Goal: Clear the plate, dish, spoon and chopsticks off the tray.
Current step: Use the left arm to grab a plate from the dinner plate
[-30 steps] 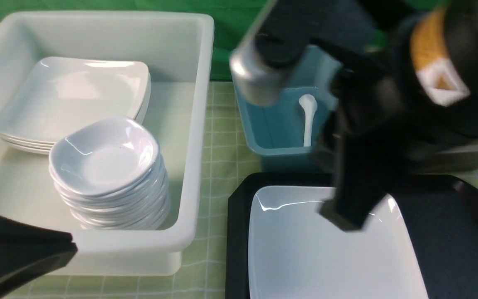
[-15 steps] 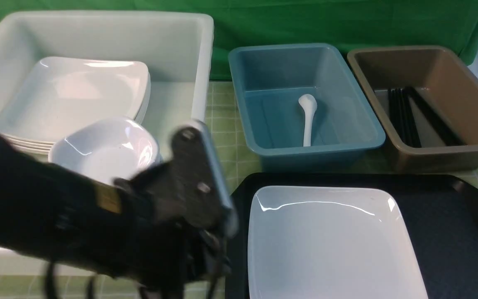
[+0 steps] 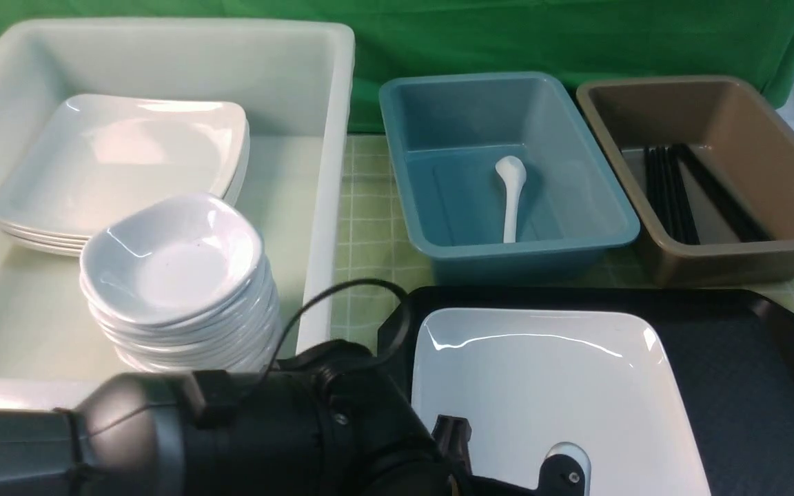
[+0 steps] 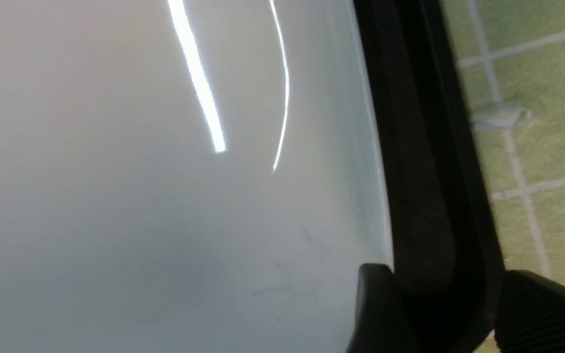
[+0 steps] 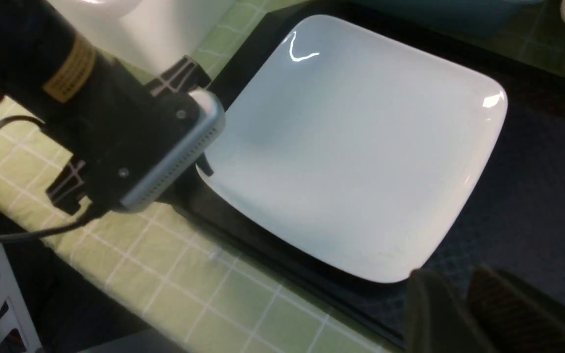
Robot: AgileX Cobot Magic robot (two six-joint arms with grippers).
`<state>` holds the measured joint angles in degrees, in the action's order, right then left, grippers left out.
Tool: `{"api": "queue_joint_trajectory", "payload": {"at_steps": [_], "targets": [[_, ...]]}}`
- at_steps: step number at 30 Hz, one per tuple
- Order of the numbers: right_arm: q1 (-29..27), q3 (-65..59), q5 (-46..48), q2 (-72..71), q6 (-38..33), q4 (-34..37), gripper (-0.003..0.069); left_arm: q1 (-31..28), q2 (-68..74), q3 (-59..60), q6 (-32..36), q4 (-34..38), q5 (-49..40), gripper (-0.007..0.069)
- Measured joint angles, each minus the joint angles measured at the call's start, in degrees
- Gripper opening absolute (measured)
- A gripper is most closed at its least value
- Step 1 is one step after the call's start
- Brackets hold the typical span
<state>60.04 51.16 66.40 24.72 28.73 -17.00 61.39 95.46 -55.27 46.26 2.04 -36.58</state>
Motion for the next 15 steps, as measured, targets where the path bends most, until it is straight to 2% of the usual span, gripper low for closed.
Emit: {"api": "queue_joint_trajectory", "payload": {"at_steps": [4,15], "targets": [[0.0,0.0,0.2,0.0,-1.2,0.5,0.0144,0.0,1.4,0.0,-0.2,-3.5,2.3,0.0417],[0.0,0.0,0.2,0.0,-2.8,0.9,0.015,0.0,4.1,-0.3,2.1,-4.6,4.8,0.0387]]}}
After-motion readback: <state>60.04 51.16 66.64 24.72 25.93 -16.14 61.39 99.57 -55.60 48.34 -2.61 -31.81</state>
